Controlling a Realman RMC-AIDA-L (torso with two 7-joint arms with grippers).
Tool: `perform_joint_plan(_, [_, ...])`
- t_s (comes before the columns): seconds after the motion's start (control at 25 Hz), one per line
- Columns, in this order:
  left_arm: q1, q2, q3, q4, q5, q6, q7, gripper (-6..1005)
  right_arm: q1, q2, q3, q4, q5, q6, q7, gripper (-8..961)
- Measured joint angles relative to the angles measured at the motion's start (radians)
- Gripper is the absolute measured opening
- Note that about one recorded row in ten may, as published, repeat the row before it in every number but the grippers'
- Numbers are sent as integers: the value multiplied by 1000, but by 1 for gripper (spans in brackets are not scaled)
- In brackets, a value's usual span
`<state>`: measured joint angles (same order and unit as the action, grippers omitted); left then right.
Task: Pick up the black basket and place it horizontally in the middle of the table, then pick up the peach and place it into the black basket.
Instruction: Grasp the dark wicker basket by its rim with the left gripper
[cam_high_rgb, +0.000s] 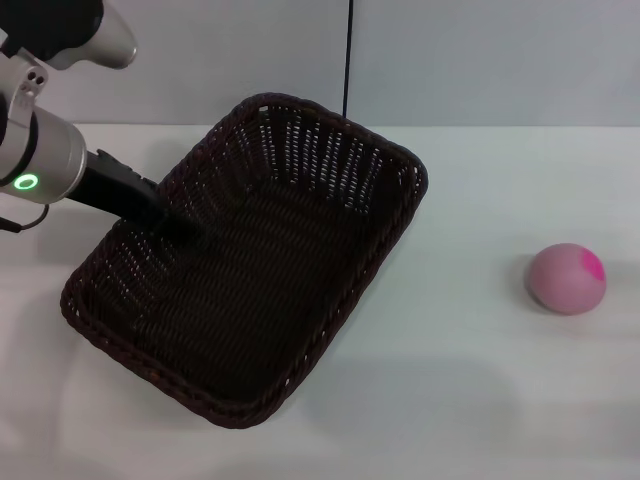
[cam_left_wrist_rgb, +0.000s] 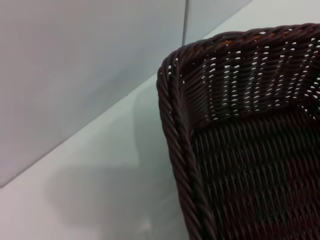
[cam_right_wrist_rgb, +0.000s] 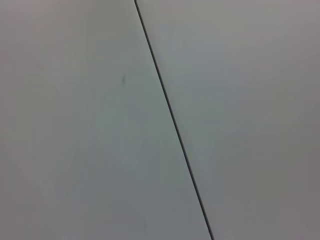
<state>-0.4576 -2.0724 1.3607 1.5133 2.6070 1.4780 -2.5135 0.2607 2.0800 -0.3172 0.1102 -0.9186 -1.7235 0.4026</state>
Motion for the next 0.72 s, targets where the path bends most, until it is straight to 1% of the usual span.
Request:
perform_joint_plan(0.24, [-27,0,1,-40,1,4,-1,656,4,0,2,-17,0,3,-1,711])
perform_joint_plan(0.32, [-47,0,-4,-78,2,4,-1,653,4,0,3,-22,1,3,0,711])
perform_joint_plan(0.56, [-73,0,-1,-132,11,-2,-1,642,3,0,3,-37,2,3,6,710])
perform_joint_plan(0.72, [-85,1,-5,-146,14,1,3,635,5,0,3,-41,4,7,7,710])
